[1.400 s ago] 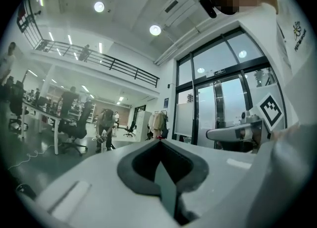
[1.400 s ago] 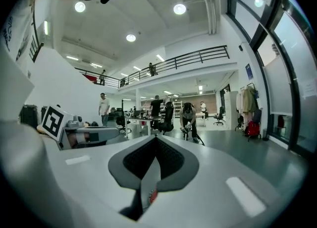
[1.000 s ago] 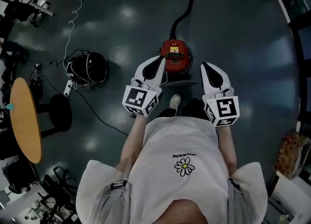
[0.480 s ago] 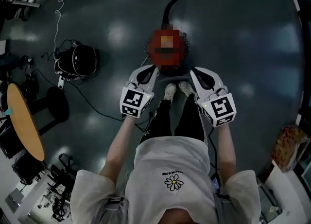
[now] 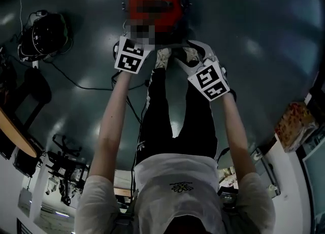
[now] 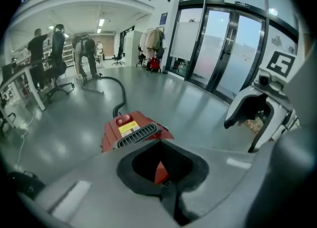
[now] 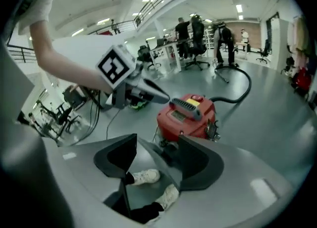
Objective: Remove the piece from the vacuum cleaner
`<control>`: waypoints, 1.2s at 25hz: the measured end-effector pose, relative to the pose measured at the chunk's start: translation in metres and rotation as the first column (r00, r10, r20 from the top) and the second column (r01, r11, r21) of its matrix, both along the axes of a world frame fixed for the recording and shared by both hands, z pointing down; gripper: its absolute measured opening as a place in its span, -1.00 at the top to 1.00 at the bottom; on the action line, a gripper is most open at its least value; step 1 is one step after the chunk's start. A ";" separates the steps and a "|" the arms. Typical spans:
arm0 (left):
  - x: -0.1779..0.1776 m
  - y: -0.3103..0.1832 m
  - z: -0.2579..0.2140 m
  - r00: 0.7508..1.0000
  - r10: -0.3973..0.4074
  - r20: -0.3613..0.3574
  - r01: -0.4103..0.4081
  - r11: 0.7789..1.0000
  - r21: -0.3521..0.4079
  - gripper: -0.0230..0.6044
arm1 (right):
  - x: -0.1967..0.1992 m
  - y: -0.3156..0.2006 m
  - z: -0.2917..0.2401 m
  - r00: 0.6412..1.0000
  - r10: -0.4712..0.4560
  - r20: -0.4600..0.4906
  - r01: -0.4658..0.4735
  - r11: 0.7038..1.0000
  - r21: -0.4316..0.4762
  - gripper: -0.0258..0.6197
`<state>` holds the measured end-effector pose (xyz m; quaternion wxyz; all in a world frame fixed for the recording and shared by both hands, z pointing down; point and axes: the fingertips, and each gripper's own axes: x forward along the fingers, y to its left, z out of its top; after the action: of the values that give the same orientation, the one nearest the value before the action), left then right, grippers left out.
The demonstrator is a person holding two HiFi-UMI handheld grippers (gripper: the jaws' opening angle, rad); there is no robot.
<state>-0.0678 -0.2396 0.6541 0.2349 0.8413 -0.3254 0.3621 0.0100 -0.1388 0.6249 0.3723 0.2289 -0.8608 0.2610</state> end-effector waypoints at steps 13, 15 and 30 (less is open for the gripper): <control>0.004 0.010 0.089 0.998 -0.029 0.062 0.035 0.995 -0.093 0.92 | 0.026 0.051 0.198 0.814 -0.411 -0.410 0.336 0.910 -0.243 0.17; 0.005 0.009 0.089 0.997 -0.029 0.069 0.036 0.995 -0.089 0.92 | 0.033 0.057 0.214 0.761 -0.433 -0.484 0.366 0.902 -0.231 0.33; 0.005 0.009 0.090 0.998 -0.034 0.054 0.041 0.988 -0.148 0.92 | 0.028 0.085 0.215 0.762 -0.394 -0.513 0.329 0.919 -0.216 0.82</control>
<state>-0.0633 -0.2302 0.7444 0.2954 0.8057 -0.3192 0.4022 0.0385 -0.0533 0.8396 0.6580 0.1017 -0.7297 0.1561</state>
